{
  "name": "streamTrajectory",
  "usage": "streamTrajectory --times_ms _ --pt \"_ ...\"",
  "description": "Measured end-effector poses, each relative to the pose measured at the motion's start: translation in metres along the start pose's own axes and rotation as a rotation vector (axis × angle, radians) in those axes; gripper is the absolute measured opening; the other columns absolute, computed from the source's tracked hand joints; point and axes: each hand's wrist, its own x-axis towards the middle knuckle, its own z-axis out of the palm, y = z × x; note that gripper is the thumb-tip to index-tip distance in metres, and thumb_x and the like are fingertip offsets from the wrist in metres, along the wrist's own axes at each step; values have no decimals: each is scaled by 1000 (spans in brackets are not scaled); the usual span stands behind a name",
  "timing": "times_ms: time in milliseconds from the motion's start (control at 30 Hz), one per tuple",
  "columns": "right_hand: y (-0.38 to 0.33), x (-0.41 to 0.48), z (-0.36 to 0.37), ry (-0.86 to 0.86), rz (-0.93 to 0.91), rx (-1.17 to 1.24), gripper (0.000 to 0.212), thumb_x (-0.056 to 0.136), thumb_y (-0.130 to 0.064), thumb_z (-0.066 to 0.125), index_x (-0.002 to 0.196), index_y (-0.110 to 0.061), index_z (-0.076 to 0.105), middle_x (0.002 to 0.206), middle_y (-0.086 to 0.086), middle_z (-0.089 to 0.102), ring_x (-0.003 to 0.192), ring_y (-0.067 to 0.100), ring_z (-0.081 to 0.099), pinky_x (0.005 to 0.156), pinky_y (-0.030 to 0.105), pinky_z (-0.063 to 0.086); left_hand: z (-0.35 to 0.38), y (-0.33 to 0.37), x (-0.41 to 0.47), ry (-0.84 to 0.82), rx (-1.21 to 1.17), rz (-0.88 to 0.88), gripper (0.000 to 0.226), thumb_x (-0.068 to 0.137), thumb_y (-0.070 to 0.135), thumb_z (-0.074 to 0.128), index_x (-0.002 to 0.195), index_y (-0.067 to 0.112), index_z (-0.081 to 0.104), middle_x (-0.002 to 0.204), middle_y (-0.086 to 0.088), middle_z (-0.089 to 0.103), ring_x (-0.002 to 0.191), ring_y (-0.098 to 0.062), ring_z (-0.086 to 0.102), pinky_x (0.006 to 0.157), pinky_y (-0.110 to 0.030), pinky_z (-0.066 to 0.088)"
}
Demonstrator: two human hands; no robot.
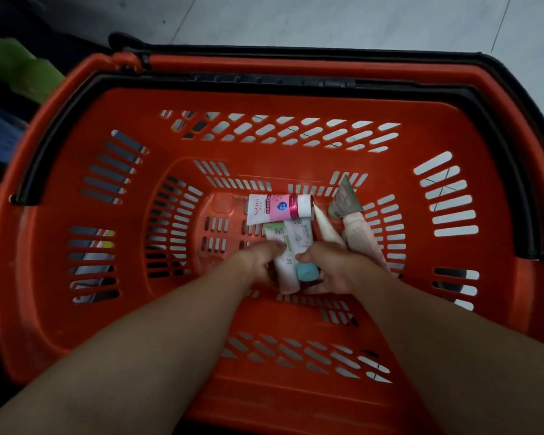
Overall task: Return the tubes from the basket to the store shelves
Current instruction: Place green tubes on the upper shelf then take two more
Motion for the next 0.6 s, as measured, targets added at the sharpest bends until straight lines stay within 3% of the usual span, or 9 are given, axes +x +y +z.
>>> streamTrajectory --times_ms 67,167,267,367,467,600 --pt "-2 -5 0 -44 24 60 31 89 -7 52 119 -16 54 110 11 63 100 29 61 77 47 53 -9 5 -8 -32 93 -29 12 100 12 51 102 3 58 94 -13 62 106 -32 62 109 -53 39" --pt "-6 -18 -4 -93 55 78 38 87 -2 50 122 -15 49 120 15 57 107 35 57 89 57 49 -17 12 -29 -84 87 -29 4 98 4 53 97 3 56 97 -13 62 88 -29 61 101 -53 42" --pt "-8 -43 -4 -153 23 82 35 91 -4 51 124 -14 50 126 14 56 110 36 57 88 61 48 -24 14 -59 -133 79 41 5 97 1 54 98 4 57 99 -13 64 89 -28 62 98 -56 42" --pt "-16 -75 -1 -223 -109 96 28 96 -10 53 123 -17 53 123 12 61 109 34 59 79 58 51 -38 15 -94 -162 97 204 12 97 1 53 99 11 60 99 -8 66 91 -24 62 104 -63 38" --pt "-34 -116 4 -287 -278 79 25 98 -15 51 122 -20 54 120 11 64 110 33 61 86 59 50 -51 21 -142 -181 117 433 24 97 0 52 108 20 60 106 -4 67 97 -23 63 87 -70 42" --pt "-57 -183 18 -316 -495 11 28 99 -13 49 126 -21 52 119 10 65 105 33 64 84 59 53 -60 25 -216 -225 135 687 36 96 2 53 122 27 57 109 -5 69 97 -26 65 82 -63 49"
